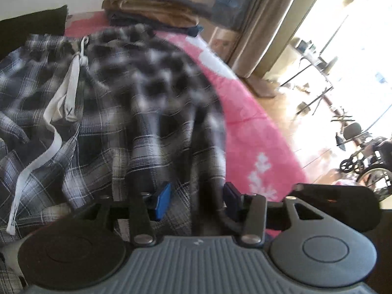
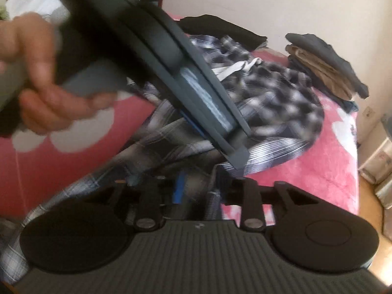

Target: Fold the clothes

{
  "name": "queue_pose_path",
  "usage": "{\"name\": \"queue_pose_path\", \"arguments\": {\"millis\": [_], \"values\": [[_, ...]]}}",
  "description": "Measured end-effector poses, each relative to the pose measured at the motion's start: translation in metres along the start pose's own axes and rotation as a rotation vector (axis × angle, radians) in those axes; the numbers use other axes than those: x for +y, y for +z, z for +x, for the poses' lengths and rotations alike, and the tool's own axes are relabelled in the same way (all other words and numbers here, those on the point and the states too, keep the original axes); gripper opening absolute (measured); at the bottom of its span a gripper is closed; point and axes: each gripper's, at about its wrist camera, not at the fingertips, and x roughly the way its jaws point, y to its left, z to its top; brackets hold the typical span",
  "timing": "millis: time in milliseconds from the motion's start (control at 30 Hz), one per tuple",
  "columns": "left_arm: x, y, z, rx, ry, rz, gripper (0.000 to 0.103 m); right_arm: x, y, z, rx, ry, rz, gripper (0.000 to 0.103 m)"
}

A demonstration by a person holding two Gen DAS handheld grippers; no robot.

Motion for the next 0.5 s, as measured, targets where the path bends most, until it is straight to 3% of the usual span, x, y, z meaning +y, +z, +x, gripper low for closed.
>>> {"name": "queue_pose_path", "arguments": {"millis": [33, 233, 400, 500], "values": [[0.001, -0.001, 0.001, 0.001, 0.003, -0.001, 0.044, -0.001, -0.001, -0.001, -0.002, 0.004, 0.004, 0.042], [0.002, -0.003, 0.006, -0.004, 0.011, 0.021, 0.044, -0.028, -0.009, -0.017, -0.019, 0.043, 0.117, 0.048], [0.004, -0.002, 0.008, -0.006, 0.009, 0.025, 0.044, -0.104, -0.022, -0.016, -0.050, 0.120, 0.516, 0.047], [0.003, -0.003, 0.008, -0.010, 0.013, 0.037, 0.044, -0.142, -0.033, 0.004, -0.057, 0.143, 0.716, 0.040]]}}
